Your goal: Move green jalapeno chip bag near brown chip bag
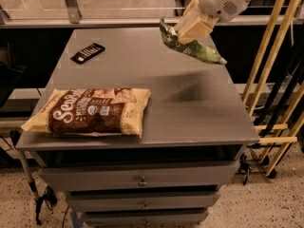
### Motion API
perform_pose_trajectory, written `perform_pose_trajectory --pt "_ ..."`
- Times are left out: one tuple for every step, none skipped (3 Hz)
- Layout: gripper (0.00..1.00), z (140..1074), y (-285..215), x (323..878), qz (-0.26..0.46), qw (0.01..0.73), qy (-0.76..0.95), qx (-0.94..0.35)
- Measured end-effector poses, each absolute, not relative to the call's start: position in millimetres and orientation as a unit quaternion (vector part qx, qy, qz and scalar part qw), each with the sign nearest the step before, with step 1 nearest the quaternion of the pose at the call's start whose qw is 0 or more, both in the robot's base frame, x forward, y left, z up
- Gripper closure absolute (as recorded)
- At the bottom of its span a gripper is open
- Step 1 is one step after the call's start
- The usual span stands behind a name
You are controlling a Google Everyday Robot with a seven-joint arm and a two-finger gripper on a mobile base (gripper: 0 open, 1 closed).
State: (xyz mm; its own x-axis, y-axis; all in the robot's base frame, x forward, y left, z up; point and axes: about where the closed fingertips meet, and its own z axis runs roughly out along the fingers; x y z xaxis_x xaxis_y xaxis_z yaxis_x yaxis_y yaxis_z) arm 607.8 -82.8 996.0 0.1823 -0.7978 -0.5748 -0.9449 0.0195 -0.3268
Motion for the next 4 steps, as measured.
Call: perform_pose_trajectory --pt "1.0 1017.3 -80.7 574.8 0.129 0.331 0.626 -0.694" --pt "1.0 1029.7 -71.5 541.5 0.156 0.319 0.62 -0.7" --pt "1.0 1028.8 -64.6 516.8 0.183 0.302 0.619 -0.702" --pt "1.0 1019.2 -58.0 497.5 0.194 0.278 0.624 -0.704"
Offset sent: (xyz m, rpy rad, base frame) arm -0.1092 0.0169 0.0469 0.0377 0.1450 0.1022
